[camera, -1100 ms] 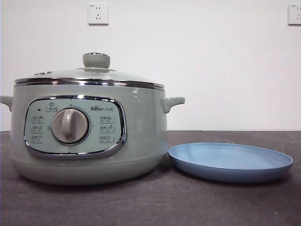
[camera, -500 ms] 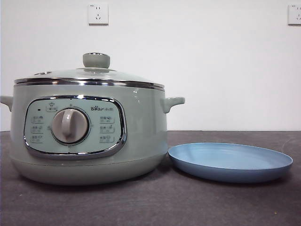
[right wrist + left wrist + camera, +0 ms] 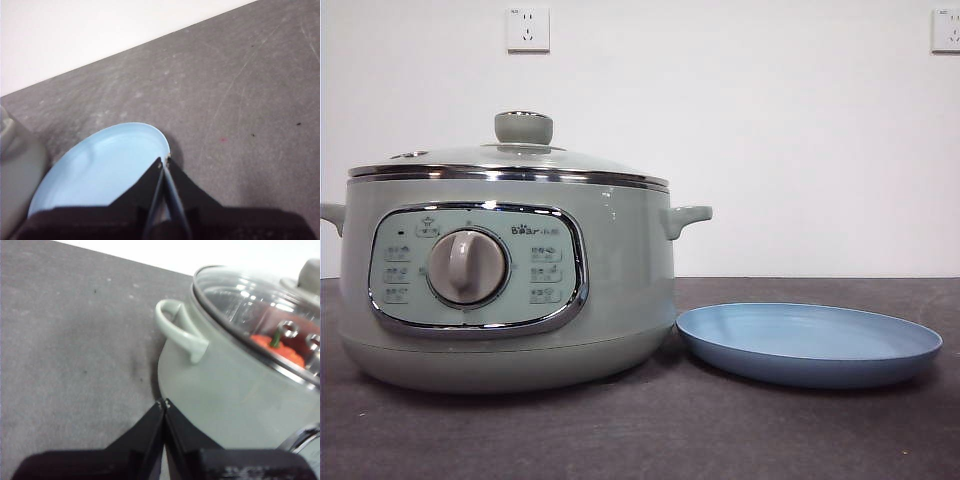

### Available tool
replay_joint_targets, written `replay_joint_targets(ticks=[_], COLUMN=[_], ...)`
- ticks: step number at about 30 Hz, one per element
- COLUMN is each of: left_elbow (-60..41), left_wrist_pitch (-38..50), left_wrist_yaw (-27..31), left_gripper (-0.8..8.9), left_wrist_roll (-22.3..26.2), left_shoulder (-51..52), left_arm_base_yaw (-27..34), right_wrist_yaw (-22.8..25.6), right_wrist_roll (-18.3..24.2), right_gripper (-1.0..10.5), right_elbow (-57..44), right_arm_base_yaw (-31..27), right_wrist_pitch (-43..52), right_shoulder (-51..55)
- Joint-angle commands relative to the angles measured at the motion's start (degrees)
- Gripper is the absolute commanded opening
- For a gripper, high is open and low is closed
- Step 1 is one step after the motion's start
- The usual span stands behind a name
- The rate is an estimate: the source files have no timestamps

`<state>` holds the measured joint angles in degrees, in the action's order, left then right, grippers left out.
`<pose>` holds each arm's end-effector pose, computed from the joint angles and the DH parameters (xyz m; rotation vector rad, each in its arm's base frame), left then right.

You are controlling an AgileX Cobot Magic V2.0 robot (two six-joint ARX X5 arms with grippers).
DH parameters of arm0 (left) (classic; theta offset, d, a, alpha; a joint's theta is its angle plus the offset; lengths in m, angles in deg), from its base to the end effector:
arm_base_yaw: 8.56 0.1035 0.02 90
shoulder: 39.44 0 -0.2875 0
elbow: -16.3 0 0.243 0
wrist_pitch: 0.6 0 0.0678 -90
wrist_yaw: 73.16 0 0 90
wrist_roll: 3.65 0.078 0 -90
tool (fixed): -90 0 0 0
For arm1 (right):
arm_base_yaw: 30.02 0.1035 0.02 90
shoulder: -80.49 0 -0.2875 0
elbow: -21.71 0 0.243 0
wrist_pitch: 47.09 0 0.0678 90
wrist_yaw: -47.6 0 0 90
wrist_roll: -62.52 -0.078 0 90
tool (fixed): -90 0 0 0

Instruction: Take the pumpkin out from the steamer,put the pumpkin in the blue plate,close the lid

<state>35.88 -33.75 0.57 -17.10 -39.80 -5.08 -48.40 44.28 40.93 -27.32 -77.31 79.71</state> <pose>0.1016 -0.0157 0.1510 -0.2744 0.2652 -0.1931 0.1049 0.0131 0.1546 0.3225 0.2281 0.1173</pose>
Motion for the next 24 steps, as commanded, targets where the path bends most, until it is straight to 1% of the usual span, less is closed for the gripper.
replay_joint_targets(ticks=[1, 3, 7, 9, 12, 15, 17, 19, 20, 24], left_elbow=[2.3, 4.0, 7.2, 8.9, 11.8, 15.3, 18.5, 21.1, 23.0, 28.9], left_wrist_pitch=[0.3, -0.7, -1.4, -1.3, -1.3, -1.3, -1.3, -1.3, -1.3, -1.7], left_wrist_yaw=[0.3, 1.9, 2.7, 2.6, 2.3, 0.4, -1.9, -3.1, -4.3, -10.4], left_gripper=[-0.08, -0.08, -0.08, -0.08, -0.08, -0.08, -0.08, -0.08, -0.08, -0.08], left_wrist_roll=[-0.8, -1.8, -2.1, -2.7, -2.9, -2.2, -0.1, 1.2, 2.1, 2.8], left_shoulder=[0.1, 0.0, -1.4, -3.8, -8.9, -14.4, -19.0, -22.4, -24.4, -30.0], left_arm_base_yaw=[0.2, 0.2, 0.2, 0.2, 0.2, 0.2, 0.2, 0.2, 0.2, 0.2], right_wrist_yaw=[-0.1, -0.1, -0.1, -0.5, -2.8, -3.6, -5.3, -6.8, -8.0, -11.2], right_wrist_roll=[-2.4, -3.4, -3.4, -3.3, -2.7, -1.5, 0.3, 2.0, 3.5, 8.6], right_gripper=[-0.1, -0.1, -0.1, -0.1, -0.1, -0.1, -0.1, -0.1, -0.1, -0.1], right_elbow=[2.3, 4.1, 8.6, 11.6, 16.4, 21.2, 24.9, 27.8, 29.8, 36.4], right_arm_base_yaw=[0.0, 0.0, 0.0, 0.0, 0.0, 0.0, 0.0, 0.0, 0.0, 0.0], right_wrist_pitch=[0.2, 0.2, -0.1, -0.9, -2.2, -4.5, -6.2, -7.4, -8.2, -11.9], right_shoulder=[-1.1, -2.3, -5.8, -8.2, -12.4, -16.7, -20.1, -22.7, -24.4, -30.1])
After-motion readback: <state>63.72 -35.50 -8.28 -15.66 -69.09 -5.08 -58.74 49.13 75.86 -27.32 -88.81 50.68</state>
